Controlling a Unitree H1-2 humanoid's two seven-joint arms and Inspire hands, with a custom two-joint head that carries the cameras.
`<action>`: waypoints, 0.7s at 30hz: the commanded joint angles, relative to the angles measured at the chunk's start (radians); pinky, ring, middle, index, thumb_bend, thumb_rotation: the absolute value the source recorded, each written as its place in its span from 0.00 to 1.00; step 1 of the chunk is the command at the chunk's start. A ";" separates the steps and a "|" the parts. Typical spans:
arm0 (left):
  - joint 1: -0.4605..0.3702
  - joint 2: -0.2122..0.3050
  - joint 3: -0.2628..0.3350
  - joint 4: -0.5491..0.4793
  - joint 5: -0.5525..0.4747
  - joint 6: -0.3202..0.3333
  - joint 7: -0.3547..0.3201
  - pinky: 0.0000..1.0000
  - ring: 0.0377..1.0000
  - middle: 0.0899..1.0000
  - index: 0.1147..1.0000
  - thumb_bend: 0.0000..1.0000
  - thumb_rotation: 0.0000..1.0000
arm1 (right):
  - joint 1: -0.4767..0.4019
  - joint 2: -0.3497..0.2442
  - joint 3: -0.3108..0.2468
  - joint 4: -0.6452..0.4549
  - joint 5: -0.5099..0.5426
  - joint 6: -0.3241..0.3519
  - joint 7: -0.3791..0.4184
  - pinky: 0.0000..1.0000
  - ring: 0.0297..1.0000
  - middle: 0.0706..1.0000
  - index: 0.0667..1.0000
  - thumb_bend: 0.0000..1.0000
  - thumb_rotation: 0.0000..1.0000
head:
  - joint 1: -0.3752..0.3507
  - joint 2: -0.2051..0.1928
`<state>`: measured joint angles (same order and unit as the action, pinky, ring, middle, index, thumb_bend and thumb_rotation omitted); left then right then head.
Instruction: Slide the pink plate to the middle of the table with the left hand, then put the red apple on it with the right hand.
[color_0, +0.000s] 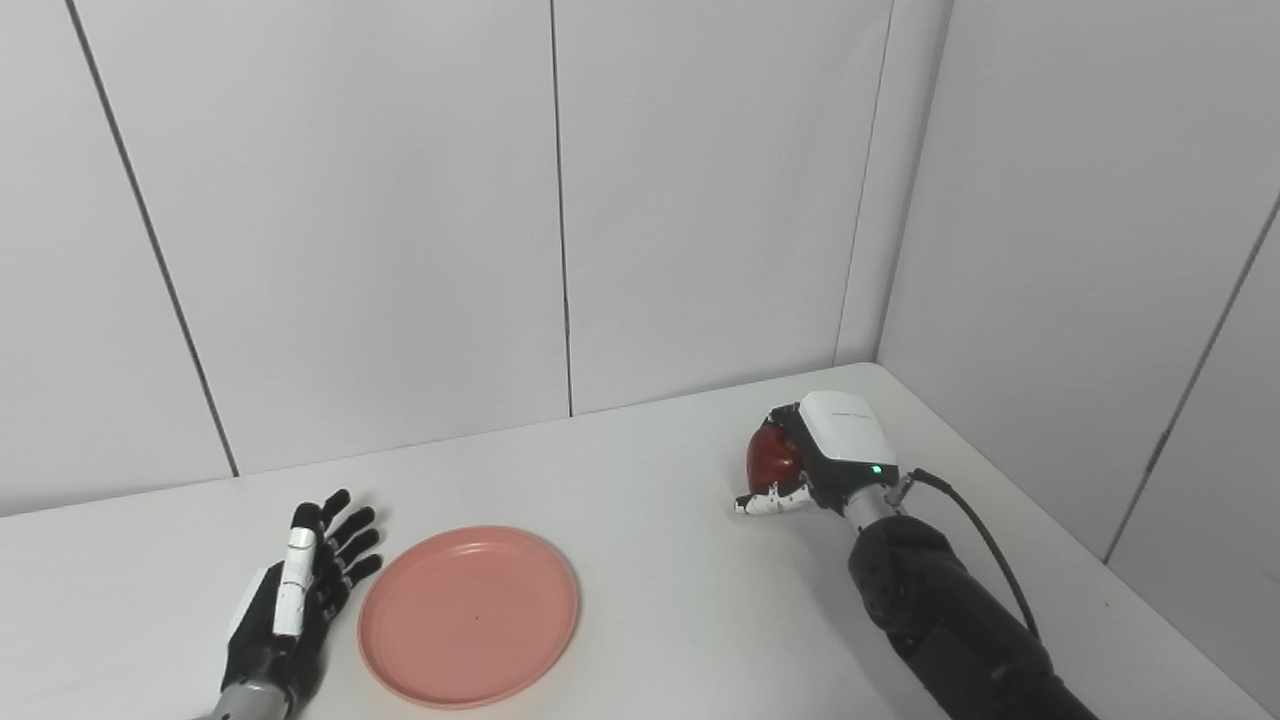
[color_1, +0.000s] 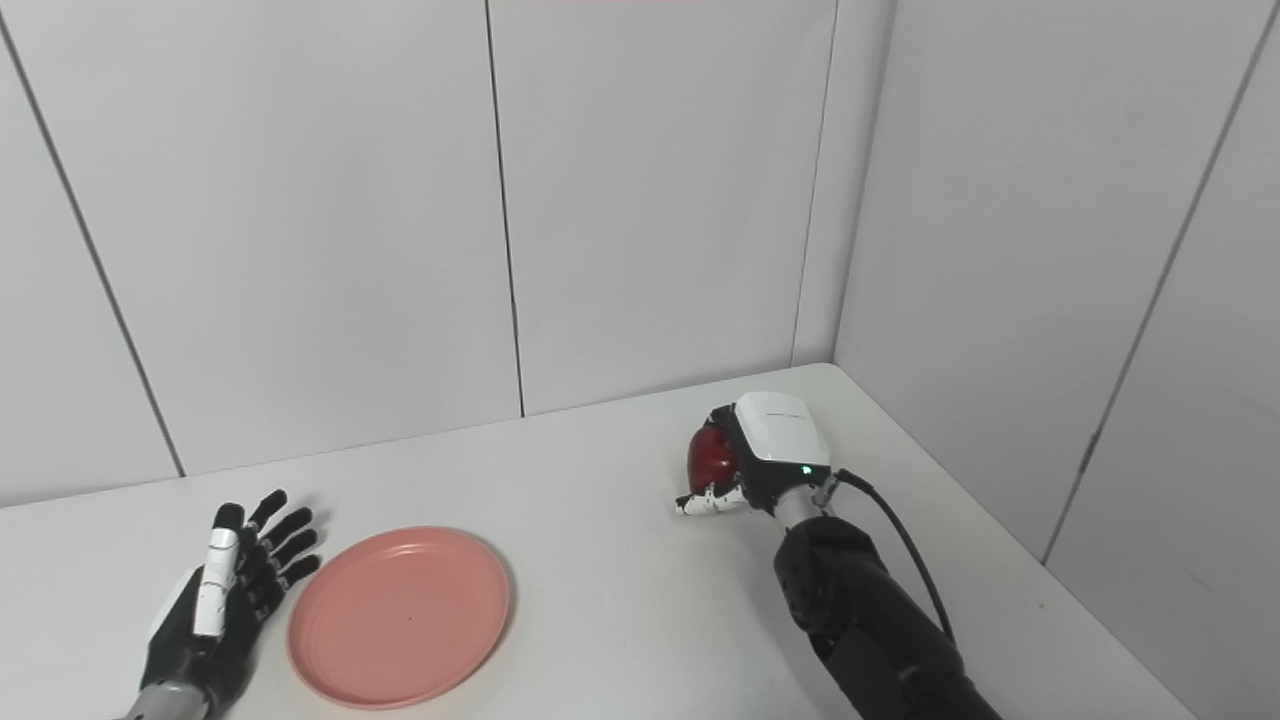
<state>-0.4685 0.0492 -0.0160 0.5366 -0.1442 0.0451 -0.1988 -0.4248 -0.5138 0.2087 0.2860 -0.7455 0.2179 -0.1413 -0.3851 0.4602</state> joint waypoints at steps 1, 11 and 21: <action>0.029 0.001 -0.015 0.024 0.029 0.051 0.007 0.82 0.88 0.88 0.91 0.74 0.98 | -0.059 -0.019 -0.010 -0.047 -0.015 -0.011 -0.002 0.13 0.16 0.22 0.44 0.51 0.16 | 0.001 0.001; 0.039 -0.013 -0.030 0.002 0.027 0.062 0.025 0.81 0.89 0.88 0.91 0.76 0.98 | -0.079 -0.013 -0.003 -0.122 -0.036 -0.017 0.044 0.10 0.13 0.19 0.45 0.50 0.16 | 0.059 0.007; 0.042 -0.044 -0.037 -0.008 0.036 0.074 0.063 0.83 0.88 0.86 0.89 0.77 0.98 | -0.093 0.003 0.000 -0.209 -0.048 -0.033 0.082 0.12 0.15 0.21 0.45 0.51 0.16 | 0.126 0.015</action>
<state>-0.4482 0.0183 -0.0364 0.4991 -0.1240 0.0539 -0.1306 -0.4553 -0.5022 0.2212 0.1144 -0.7886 0.2176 -0.0441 -0.2593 0.4740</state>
